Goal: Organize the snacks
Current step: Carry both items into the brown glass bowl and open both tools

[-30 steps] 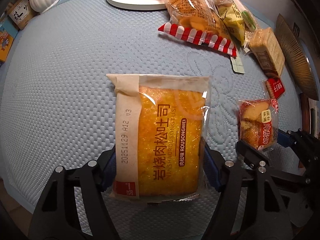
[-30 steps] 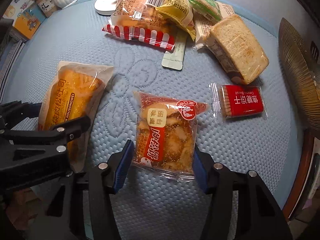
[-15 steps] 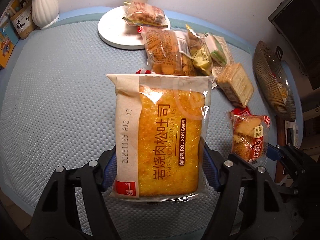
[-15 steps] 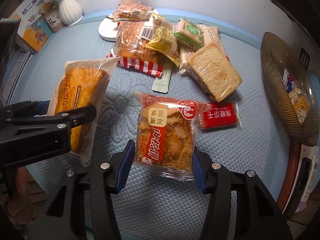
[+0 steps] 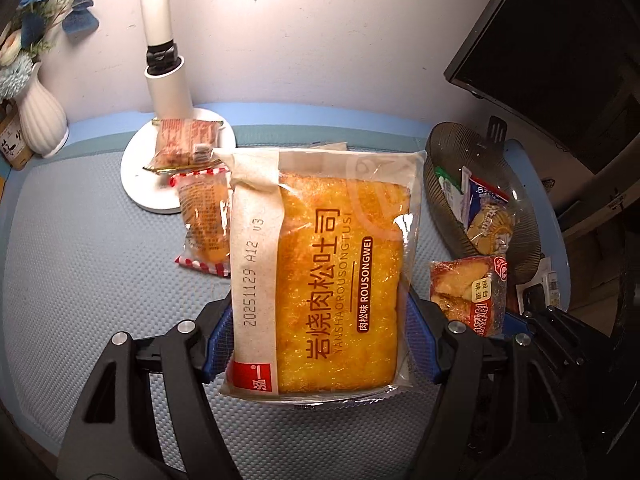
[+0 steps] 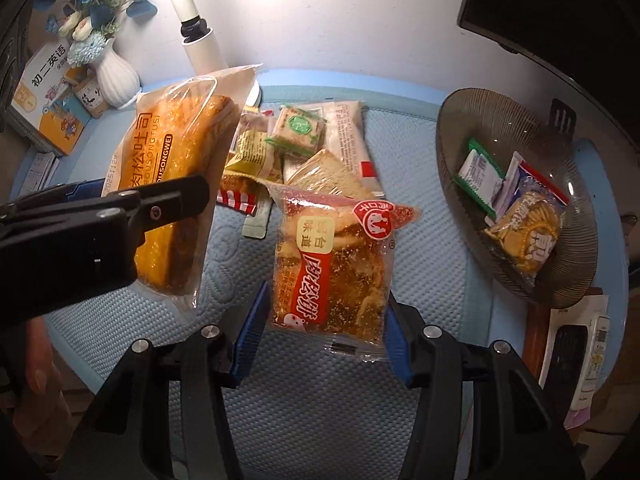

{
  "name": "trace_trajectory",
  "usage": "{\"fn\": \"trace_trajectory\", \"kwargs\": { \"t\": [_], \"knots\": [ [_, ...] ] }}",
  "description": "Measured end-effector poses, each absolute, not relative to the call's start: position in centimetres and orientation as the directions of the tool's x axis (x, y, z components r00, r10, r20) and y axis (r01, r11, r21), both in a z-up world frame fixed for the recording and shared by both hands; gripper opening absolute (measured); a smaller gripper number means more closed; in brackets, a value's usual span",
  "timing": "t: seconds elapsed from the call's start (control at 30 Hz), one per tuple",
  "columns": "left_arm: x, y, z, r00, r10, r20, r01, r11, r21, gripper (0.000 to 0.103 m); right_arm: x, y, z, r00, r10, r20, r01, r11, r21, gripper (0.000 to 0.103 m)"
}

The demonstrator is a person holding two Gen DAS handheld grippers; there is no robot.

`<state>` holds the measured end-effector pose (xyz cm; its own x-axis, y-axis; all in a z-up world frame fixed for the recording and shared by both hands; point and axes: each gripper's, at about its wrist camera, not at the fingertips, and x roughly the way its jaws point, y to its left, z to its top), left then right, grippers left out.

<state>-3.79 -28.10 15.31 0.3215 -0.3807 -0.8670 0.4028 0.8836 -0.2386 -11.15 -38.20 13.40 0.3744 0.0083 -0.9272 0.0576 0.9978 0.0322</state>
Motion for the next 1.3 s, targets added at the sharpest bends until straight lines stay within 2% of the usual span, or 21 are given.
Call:
{"fn": "trace_trajectory", "kwargs": {
  "t": [0.47, 0.9, 1.03, 1.3],
  "knots": [
    [-1.9, -38.2, 15.8, 0.297, -0.418, -0.859, 0.507, 0.831, -0.229, 0.071, -11.2, -50.1, 15.3, 0.411, -0.068, -0.909, 0.239, 0.97, 0.036, 0.052],
    [1.8, -45.3, 16.9, 0.238, -0.54, -0.807, 0.575, 0.748, -0.331, 0.072, -8.0, -59.8, 17.2, 0.441, -0.175, -0.88, 0.396, 0.918, 0.015, 0.053],
    [2.8, -45.5, 16.3, 0.19, -0.586, -0.788, 0.572, 0.718, -0.396, 0.078, -7.2, -61.4, 17.6, 0.461, -0.174, -0.871, 0.398, 0.917, 0.028, 0.062],
    [1.4, -41.5, 15.3, 0.184, -0.56, -0.808, 0.554, 0.738, -0.385, 0.079, -7.9, -60.1, 16.6, 0.425, -0.153, -0.892, 0.386, 0.922, 0.025, 0.067]
  ]
}}
